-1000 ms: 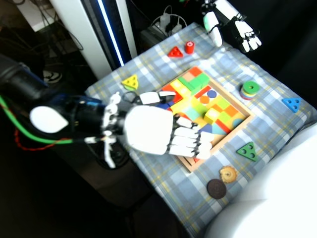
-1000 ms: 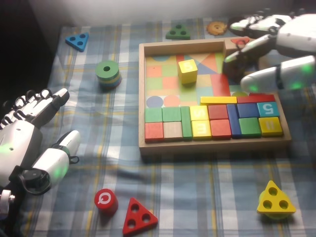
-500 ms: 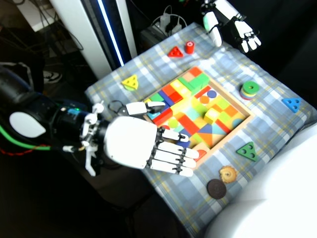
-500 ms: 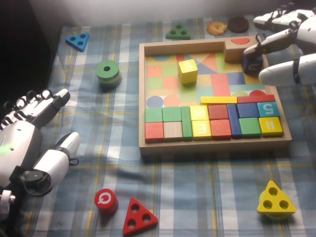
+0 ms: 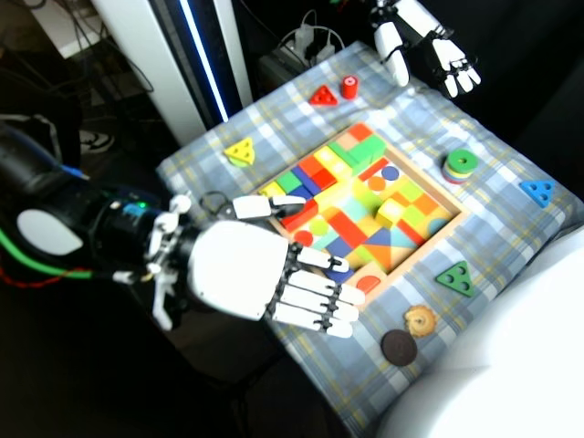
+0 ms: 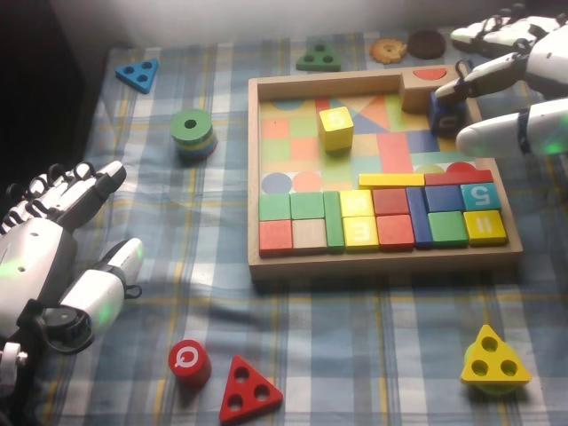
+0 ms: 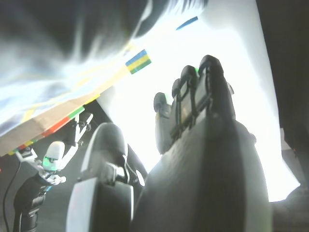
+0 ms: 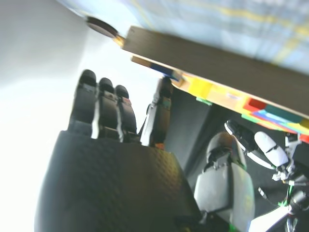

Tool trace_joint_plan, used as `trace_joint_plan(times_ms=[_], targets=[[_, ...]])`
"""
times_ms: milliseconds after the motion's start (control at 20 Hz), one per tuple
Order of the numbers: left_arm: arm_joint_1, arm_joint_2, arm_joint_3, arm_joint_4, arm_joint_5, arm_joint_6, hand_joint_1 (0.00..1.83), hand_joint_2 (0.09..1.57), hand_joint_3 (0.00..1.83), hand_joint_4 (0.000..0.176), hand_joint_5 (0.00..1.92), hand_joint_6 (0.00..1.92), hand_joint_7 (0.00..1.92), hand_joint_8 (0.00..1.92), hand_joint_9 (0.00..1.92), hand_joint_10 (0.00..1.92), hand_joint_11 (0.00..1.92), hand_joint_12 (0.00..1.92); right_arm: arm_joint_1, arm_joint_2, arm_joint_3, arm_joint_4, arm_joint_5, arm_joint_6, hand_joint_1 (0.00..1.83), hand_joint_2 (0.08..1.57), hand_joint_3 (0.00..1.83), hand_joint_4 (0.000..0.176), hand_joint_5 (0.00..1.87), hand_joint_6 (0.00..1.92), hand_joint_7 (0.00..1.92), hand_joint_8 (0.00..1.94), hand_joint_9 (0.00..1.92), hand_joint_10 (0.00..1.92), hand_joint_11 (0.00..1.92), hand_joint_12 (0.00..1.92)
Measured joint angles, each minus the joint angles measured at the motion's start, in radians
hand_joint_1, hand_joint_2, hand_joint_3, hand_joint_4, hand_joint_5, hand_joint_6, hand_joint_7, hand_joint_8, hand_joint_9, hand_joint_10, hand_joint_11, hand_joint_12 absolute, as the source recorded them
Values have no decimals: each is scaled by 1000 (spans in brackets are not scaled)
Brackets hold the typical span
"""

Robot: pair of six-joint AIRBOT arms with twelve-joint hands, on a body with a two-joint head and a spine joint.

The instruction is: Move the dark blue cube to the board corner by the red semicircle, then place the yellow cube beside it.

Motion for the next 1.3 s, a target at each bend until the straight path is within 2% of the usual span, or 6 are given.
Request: trace_joint_plan(times_ms=[200,450,750,1050,1200,1300], targets=[[6,0,0,-6,3,0,558,1395,0,60,306,0,156,0,116,3,0,0,22,23,-27,37,51,-21,0,987,1,172,581,9,35,11,0,0,0,0],[6,0,0,-5,4,0,582,1390,0,48,320,6,172,4,130,7,0,0,27,39,-72,36,90,-22,0,1018,12,79,579,4,47,11,0,0,0,0],[6,0,0,-6,5,0,603,1395,0,50,313,7,155,1,115,1,0,0,37,-7,-66,-37,103,-22,0,956,0,119,539,0,67,12,0,0,0,0],[6,0,0,-4,6,0,550,1400,2,60,310,1,159,0,117,0,0,0,75,-157,36,-171,78,66,0,1010,0,87,526,14,27,9,0,0,0,0],[6,0,0,-2,8,0,550,1403,1,66,306,9,165,7,132,8,0,0,79,-178,71,-177,57,74,0,1014,0,149,505,2,3,0,0,0,0,0],[6,0,0,0,9,0,499,1415,4,79,300,2,149,0,116,0,0,0,79,-184,86,-175,43,74,0,987,0,108,519,7,0,0,0,0,0,0]])
